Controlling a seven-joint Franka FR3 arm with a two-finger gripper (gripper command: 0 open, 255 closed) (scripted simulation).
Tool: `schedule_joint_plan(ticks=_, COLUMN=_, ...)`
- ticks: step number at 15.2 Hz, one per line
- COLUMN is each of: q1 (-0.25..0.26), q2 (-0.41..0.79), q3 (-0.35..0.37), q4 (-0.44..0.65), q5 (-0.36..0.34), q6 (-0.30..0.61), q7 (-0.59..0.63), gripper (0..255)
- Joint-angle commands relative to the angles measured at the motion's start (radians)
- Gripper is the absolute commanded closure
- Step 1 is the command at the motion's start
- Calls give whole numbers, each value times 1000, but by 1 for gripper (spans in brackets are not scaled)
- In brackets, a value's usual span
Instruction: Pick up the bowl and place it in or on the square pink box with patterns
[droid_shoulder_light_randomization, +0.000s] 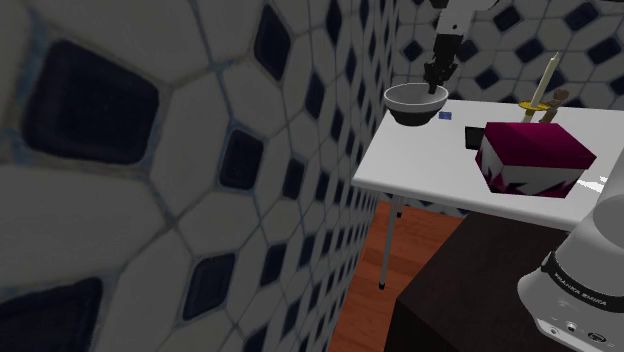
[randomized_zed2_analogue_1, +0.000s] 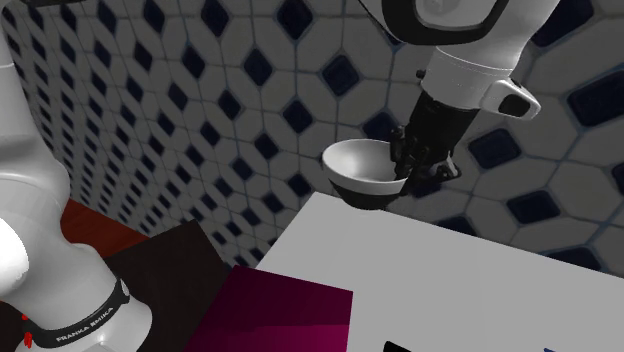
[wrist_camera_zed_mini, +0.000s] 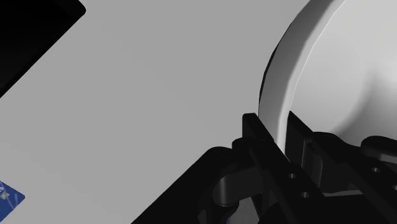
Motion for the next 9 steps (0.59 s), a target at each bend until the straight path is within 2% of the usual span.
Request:
schedule_joint_plan(ticks=1, q1=1, q2=-6, q3=0, q4=22, q5=-3, q6=-26, q7=7, gripper=255)
schedule_joint_plan(ticks=9, q1=-4, q2=-13, q3=-4, q4=120, q5=-10, q6=-128, q7=26, gripper=255)
